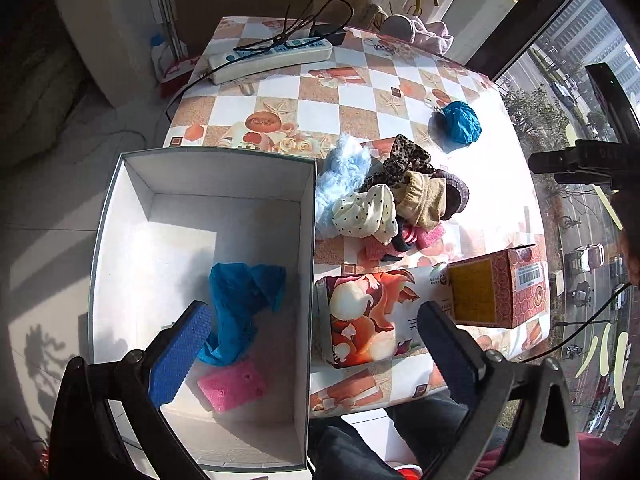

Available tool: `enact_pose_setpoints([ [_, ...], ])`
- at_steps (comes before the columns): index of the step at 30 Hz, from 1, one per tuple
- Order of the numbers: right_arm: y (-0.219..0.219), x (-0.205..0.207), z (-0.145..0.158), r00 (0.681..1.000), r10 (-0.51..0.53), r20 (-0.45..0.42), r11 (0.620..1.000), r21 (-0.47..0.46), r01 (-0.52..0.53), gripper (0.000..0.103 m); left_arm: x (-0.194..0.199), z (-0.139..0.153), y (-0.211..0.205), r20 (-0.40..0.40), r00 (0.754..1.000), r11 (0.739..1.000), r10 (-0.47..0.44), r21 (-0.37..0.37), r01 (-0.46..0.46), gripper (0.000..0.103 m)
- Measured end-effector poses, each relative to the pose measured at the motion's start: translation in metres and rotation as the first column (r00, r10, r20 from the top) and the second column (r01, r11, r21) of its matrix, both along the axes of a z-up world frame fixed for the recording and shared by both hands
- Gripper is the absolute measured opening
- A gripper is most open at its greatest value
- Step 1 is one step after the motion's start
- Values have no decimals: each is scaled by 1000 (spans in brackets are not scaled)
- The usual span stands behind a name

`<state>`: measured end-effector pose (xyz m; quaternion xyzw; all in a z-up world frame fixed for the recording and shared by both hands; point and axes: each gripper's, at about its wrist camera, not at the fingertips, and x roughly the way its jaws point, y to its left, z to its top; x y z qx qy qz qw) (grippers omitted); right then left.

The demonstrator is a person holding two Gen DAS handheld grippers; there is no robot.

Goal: Organize soft objects
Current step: 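Grasp the leopard scarf with the left tool while the right grasps the purple hat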

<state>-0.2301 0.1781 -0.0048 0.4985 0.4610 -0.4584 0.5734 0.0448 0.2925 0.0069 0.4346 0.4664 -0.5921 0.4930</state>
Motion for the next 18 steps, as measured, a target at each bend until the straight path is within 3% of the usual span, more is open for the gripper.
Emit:
enact_pose_setpoints([
  [3,-16,-32,-55,996,-76,-55,991,106,81,102,-23,-6,-21,94,994,998,-50,30,47,103],
  [6,-31,-41,-100,996,-72,-45,983,163,79,102,-43,-12,-44,136,986,995,-98,46,93,103],
  [11,-57,-25,-144,997,-53,55,981,192,42,102,-77,-32,-90,215,960,982,-180,89,164,103],
  [14,-64,-24,-162,992,-43,119,975,220,16,102,-105,-54,-113,220,947,970,-233,125,209,103],
  [16,-61,-35,-159,996,-32,78,979,202,15,102,-126,-70,-126,225,934,957,-278,148,249,103],
  [18,-54,-54,-151,997,4,-82,989,149,8,102,-148,-88,-140,233,918,944,-321,161,289,103],
])
